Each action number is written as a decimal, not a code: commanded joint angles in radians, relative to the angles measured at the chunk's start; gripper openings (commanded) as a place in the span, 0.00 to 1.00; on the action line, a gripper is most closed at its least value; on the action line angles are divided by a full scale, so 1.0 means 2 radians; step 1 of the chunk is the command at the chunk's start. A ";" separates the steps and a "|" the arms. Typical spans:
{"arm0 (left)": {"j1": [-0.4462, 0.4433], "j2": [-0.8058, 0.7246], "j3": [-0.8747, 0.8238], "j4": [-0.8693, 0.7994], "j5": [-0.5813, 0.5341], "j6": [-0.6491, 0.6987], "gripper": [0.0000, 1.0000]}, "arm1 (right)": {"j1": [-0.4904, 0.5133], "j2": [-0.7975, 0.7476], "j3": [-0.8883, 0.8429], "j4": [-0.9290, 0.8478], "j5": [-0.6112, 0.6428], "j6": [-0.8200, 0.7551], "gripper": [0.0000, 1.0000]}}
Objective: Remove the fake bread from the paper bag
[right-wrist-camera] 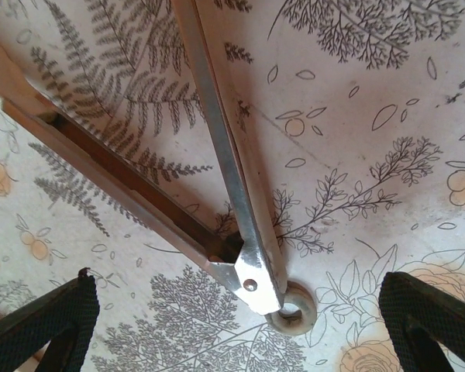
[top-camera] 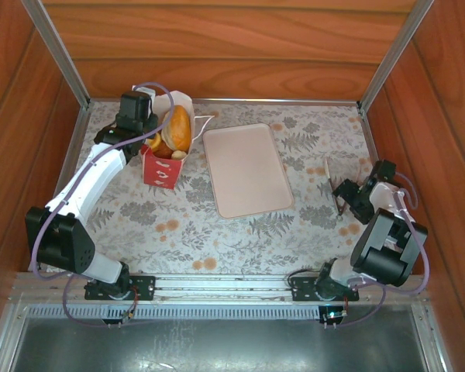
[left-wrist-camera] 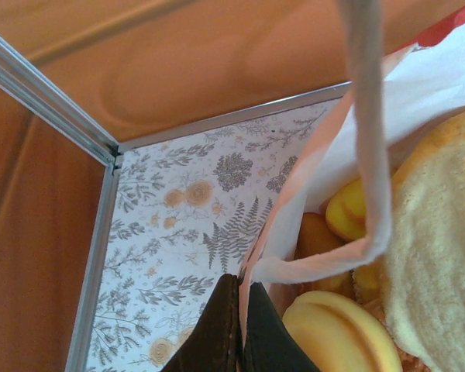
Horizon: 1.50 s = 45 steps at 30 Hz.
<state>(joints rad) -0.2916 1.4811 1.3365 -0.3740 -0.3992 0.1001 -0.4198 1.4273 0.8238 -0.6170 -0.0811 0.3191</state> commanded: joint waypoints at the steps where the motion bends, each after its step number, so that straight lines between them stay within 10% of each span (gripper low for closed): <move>1: -0.007 -0.001 0.023 0.031 -0.021 0.014 0.00 | -0.002 0.015 0.005 -0.026 -0.005 -0.022 1.00; 33: -0.012 -0.021 0.028 0.033 -0.004 -0.010 0.00 | 0.166 0.288 0.245 -0.077 0.110 -0.092 0.72; 45: -0.012 -0.023 0.023 0.035 0.003 -0.016 0.00 | 0.164 0.297 0.258 -0.084 0.139 -0.048 0.96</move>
<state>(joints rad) -0.3145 1.4799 1.3548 -0.3737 -0.3920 0.0853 -0.0917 1.9705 1.3373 -0.7734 0.1604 0.1883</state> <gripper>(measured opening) 0.062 0.966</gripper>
